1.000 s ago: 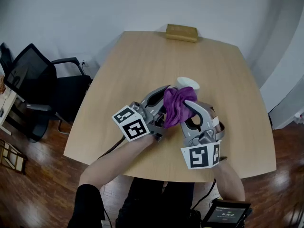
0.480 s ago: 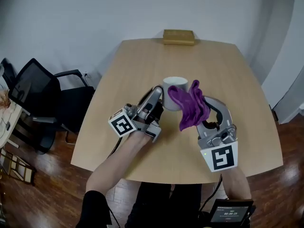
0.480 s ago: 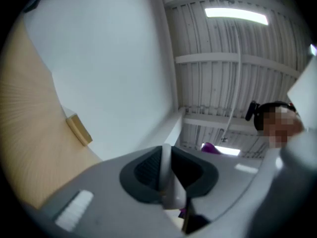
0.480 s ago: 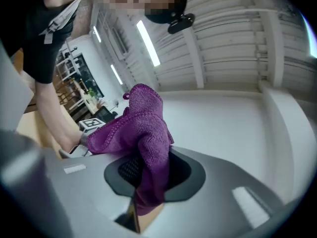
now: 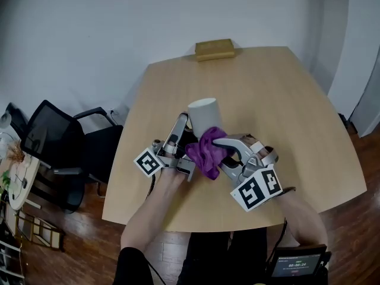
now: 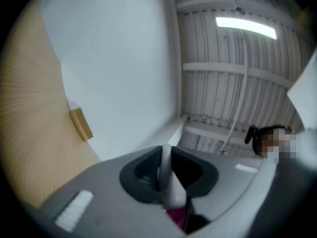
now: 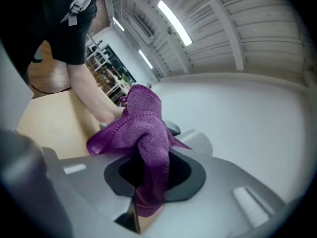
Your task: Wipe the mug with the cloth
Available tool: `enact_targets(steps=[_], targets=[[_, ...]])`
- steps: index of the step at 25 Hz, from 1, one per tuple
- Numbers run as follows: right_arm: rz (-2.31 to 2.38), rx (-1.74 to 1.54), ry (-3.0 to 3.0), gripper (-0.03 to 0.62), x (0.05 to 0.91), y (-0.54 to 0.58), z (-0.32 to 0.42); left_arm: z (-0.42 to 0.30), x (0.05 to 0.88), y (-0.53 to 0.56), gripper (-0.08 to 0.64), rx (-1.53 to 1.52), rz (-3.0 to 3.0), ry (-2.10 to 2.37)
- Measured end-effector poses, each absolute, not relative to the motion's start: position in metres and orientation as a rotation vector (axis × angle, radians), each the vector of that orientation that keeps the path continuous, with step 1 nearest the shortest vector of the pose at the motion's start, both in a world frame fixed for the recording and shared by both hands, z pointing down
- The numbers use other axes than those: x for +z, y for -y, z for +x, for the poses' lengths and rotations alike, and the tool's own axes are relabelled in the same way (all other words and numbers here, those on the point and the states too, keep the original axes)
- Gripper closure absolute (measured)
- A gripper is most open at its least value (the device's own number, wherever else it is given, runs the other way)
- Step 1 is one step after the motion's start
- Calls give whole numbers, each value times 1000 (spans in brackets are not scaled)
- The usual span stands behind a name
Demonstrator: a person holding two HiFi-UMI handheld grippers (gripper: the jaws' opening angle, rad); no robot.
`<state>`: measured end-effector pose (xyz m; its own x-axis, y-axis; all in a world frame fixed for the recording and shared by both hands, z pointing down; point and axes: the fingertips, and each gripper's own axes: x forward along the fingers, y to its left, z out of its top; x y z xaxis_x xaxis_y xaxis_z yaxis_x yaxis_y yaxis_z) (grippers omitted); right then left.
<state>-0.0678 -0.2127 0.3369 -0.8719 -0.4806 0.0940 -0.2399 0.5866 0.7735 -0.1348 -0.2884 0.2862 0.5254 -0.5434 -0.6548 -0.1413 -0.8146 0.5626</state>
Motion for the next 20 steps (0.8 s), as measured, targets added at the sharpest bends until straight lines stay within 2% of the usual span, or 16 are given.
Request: enact_targets(steps=[3, 6, 12, 16, 20], targets=[[525, -1160, 2530, 520, 342, 208, -70, -154, 285, 292, 488, -1338, 2220, 469], [667, -1156, 2735, 520, 291, 205, -46, -156, 283, 291, 488, -1367, 2189, 391], [1073, -922, 3096, 520, 226, 224, 19, -114, 280, 272, 488, -1213, 2267, 151], [957, -986, 3017, 520, 242, 220, -5, -96, 279, 262, 488, -1152, 2326, 131], [700, -1149, 2853, 520, 270, 199, -42, -130, 274, 267, 488, -1294, 2253, 109]])
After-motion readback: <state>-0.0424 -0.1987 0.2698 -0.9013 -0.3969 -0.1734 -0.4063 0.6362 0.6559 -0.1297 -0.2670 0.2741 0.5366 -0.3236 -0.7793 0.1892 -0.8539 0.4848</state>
